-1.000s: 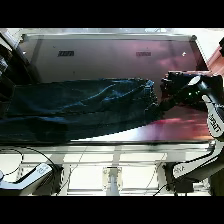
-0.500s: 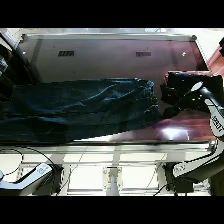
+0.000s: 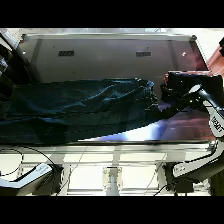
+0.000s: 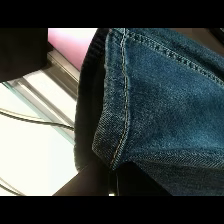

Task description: Fold the clothes and pants, and hang the long-sleeved shirts on hangers.

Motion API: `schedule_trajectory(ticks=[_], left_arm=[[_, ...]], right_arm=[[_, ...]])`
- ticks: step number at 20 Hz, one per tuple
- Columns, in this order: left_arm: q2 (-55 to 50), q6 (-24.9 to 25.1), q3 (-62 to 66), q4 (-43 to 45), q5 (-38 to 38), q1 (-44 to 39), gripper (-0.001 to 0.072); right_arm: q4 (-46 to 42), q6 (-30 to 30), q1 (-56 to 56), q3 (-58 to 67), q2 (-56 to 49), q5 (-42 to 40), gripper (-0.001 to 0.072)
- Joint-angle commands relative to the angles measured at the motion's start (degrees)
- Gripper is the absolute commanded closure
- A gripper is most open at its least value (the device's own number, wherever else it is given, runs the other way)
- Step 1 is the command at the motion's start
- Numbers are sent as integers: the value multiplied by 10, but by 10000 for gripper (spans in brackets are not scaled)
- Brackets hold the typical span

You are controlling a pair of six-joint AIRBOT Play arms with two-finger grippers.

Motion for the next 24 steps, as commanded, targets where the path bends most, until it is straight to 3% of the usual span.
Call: schedule_trajectory(ticks=[1, 6, 15, 22, 24], left_arm=[[-2, 10, 0, 0, -1, 0, 683], [-2, 9, 0, 0, -2, 0, 683], [-2, 9, 0, 0, -4, 0, 683], [-2, 9, 0, 0, -4, 0, 683], [-2, 9, 0, 0, -4, 0, 683]], right_arm=[[-47, 31, -16, 18, 4, 33, 406], [-32, 33, -57, 35, 22, 21, 406], [-7, -1, 10, 35, 22, -70, 406], [7, -14, 25, 35, 22, -64, 405], [-27, -11, 24, 40, 22, -46, 406]])
